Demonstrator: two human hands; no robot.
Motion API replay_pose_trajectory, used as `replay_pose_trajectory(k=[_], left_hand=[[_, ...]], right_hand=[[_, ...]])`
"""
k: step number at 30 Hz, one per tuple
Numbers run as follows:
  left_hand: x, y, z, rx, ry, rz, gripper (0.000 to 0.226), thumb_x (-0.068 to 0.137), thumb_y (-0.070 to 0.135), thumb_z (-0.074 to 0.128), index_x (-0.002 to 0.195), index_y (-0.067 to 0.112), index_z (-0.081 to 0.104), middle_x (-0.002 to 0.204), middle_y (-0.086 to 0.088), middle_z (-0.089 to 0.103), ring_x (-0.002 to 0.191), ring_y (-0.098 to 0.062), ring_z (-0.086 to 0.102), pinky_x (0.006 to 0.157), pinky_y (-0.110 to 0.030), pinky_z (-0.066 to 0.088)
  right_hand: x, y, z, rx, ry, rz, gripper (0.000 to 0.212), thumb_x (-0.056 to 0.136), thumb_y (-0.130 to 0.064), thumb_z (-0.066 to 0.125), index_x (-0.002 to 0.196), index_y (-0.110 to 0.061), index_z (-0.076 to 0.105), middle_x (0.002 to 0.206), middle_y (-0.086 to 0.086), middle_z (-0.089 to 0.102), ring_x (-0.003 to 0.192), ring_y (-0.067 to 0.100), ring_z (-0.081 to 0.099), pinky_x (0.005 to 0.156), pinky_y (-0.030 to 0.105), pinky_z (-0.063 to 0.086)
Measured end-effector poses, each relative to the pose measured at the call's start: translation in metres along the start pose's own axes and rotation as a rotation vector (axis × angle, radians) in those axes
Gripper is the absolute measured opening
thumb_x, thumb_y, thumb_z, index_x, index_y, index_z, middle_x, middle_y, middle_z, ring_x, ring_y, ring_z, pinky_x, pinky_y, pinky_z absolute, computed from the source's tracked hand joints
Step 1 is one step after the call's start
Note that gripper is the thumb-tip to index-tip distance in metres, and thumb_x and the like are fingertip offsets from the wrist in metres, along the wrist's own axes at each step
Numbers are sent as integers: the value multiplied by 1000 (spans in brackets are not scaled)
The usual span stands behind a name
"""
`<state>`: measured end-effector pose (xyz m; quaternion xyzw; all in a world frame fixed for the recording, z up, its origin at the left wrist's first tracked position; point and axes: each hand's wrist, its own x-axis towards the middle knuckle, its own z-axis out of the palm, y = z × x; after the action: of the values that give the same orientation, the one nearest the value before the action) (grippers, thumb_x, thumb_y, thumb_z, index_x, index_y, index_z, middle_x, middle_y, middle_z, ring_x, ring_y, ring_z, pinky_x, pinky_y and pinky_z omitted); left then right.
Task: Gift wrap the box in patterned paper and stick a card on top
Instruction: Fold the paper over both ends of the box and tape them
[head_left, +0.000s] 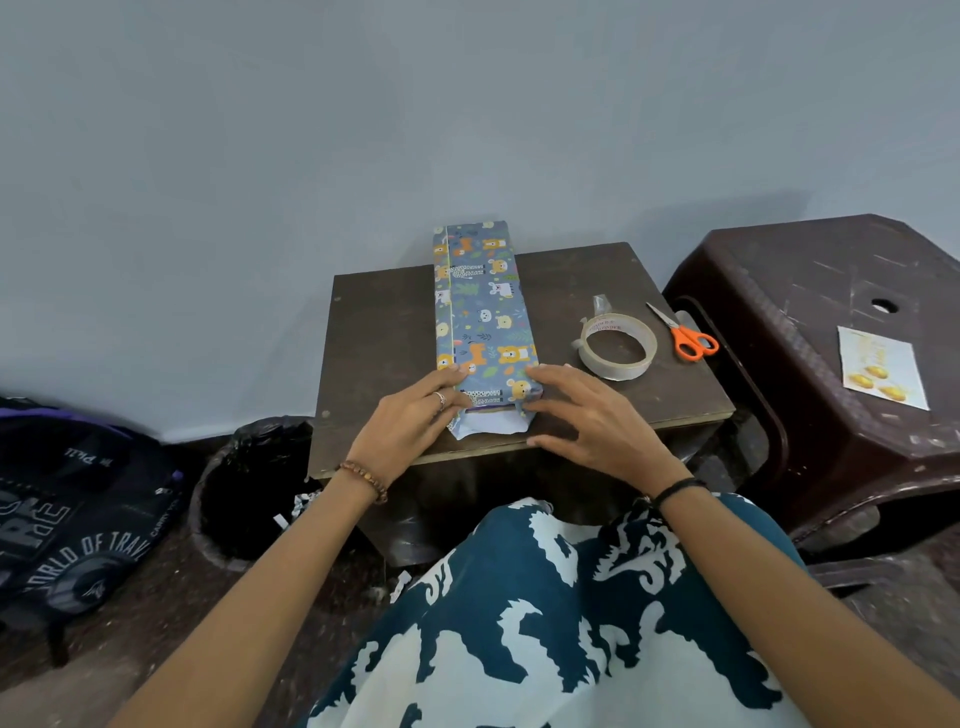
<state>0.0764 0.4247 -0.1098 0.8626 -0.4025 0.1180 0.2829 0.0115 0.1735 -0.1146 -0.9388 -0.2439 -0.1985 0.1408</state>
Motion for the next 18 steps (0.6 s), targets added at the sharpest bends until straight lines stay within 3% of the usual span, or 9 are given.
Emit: replay_pose_trajectory(k=[15, 18], left_hand=[[-1, 0, 5, 111, 33, 59, 27, 90, 21, 42, 99, 13, 66, 124, -6, 61, 118, -8, 44, 89, -21, 38], [-1, 2, 5, 155, 61, 97, 24, 88, 19, 44, 98, 11, 65, 120, -8, 63, 114, -10, 46, 90, -22, 38]], right_hand=[[1, -8, 8, -180, 89, -54, 30, 88, -32, 51, 86, -13, 74, 127, 15, 57, 116, 30, 56, 103, 46, 42], [0, -15, 17, -260, 148, -52, 17, 87, -23, 59, 85, -11, 71, 125, 21, 58, 109, 32, 62, 96, 50, 47]])
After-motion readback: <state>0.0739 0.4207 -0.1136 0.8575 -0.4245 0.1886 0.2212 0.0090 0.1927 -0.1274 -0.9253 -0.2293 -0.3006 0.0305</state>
